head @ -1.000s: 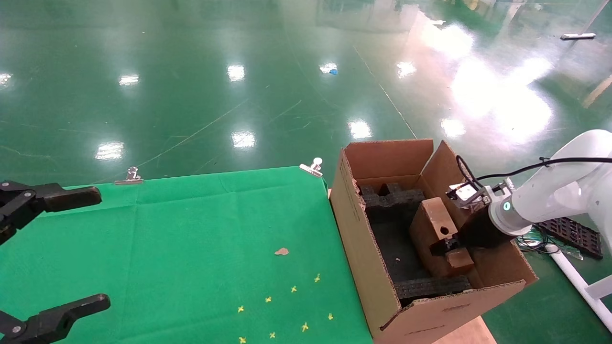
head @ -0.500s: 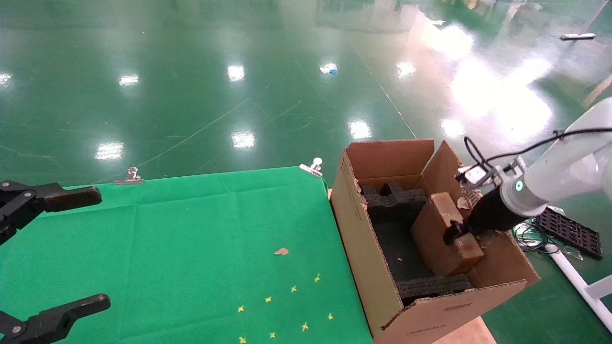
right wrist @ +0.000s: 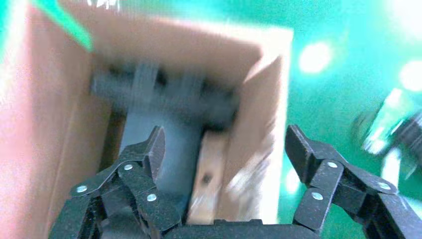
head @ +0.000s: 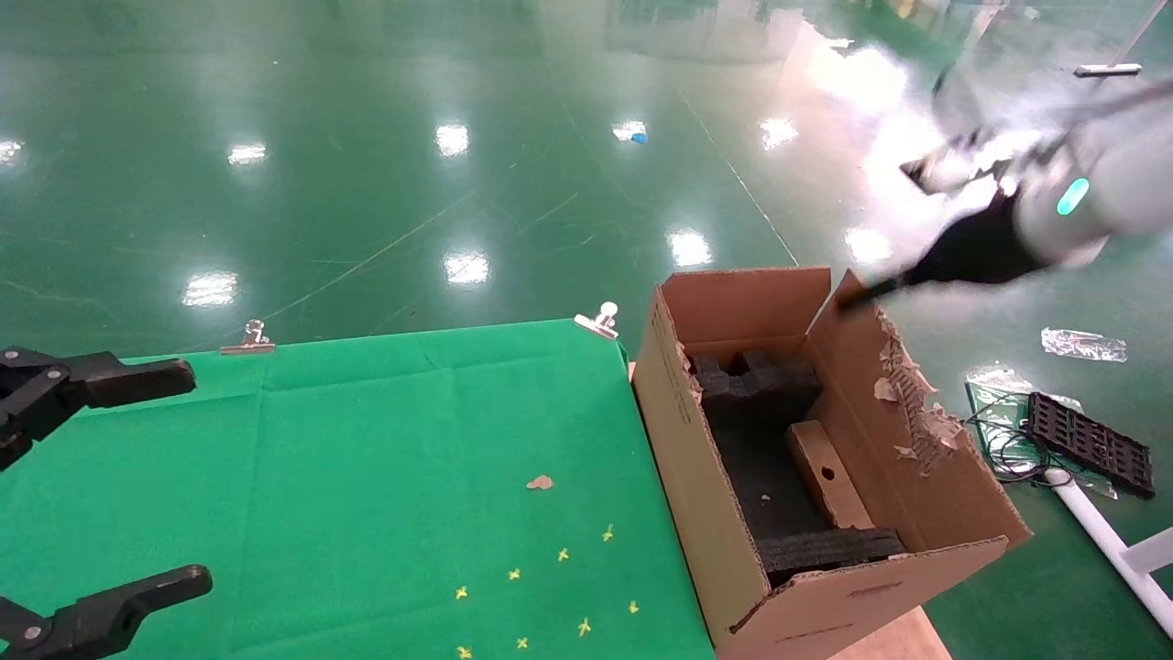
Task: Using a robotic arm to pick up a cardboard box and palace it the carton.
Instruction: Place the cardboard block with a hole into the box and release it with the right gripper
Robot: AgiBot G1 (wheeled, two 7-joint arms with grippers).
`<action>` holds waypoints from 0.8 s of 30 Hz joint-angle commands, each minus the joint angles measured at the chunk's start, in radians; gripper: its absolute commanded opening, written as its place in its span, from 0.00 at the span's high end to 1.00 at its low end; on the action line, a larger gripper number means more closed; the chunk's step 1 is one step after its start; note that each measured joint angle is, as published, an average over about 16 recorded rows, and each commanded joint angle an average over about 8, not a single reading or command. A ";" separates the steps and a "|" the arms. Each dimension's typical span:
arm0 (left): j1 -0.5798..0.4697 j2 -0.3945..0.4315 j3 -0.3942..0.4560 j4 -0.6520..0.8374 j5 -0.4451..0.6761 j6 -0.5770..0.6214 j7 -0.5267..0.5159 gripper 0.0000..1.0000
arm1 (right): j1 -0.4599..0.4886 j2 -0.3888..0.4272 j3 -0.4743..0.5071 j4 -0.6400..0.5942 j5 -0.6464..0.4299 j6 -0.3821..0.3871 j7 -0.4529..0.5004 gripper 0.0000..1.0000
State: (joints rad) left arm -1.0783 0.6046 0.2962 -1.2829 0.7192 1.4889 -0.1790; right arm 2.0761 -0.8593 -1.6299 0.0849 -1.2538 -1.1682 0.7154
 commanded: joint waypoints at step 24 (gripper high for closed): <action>0.000 0.000 0.001 0.001 -0.001 0.000 0.001 0.00 | -0.201 0.122 0.408 0.380 0.197 -0.056 -0.221 0.00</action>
State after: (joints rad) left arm -1.0788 0.6044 0.2976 -1.2817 0.7183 1.4888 -0.1780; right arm 1.8749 -0.7376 -1.2222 0.4652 -1.0572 -1.2240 0.4942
